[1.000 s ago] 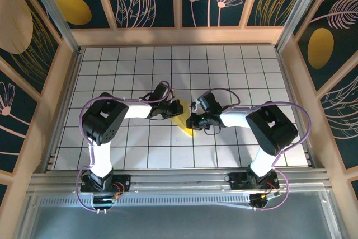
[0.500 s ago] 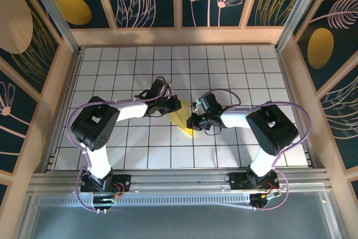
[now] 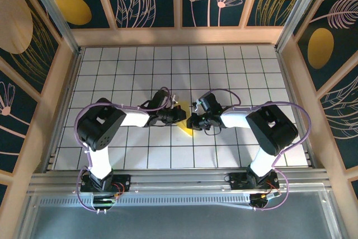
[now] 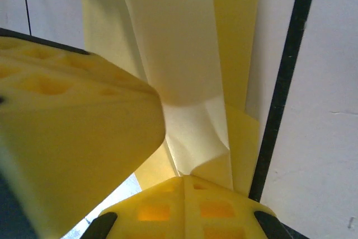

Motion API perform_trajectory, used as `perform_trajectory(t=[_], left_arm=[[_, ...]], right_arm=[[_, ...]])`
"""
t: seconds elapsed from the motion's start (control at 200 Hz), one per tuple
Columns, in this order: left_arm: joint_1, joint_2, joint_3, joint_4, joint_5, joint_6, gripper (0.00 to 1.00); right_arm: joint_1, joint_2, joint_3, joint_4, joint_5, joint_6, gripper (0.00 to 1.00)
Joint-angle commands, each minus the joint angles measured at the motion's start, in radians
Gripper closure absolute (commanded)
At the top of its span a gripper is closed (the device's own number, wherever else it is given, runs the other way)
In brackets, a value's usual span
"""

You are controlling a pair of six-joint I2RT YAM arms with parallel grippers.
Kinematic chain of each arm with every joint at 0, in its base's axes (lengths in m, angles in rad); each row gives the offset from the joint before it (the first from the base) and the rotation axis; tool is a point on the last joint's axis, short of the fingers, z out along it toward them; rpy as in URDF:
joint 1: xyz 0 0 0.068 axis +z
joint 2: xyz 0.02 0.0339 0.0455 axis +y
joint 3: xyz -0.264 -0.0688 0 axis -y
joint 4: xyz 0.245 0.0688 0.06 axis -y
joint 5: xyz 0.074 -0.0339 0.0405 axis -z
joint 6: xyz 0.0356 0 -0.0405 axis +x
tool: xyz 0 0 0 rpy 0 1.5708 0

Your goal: Fold a paper plane with a square sheet of paper (fold left side to right side)

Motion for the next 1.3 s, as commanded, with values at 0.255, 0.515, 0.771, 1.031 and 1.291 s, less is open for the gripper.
perform_trajectory(t=[0.255,0.515,0.771,1.031,1.291], left_arm=[[0.002,0.069,0.065,-0.074,-0.081,0.029,1.0],[0.011,0.102,0.094,-0.123,-0.132,0.05,1.0],[0.06,0.123,0.123,-0.139,-0.135,0.087,1.0],[0.129,0.157,0.195,-0.174,-0.135,0.142,1.0],[0.183,0.209,0.279,-0.224,-0.165,0.214,1.0]], right_arm=[[-0.003,0.044,-0.032,-0.182,0.102,-0.015,1.0],[0.001,0.055,-0.017,-0.236,0.111,-0.038,1.0],[0.004,0.064,-0.016,-0.253,0.105,-0.046,1.0],[0.009,0.079,-0.023,-0.236,0.075,-0.042,1.0],[0.011,0.084,-0.027,-0.229,0.062,-0.036,1.0]])
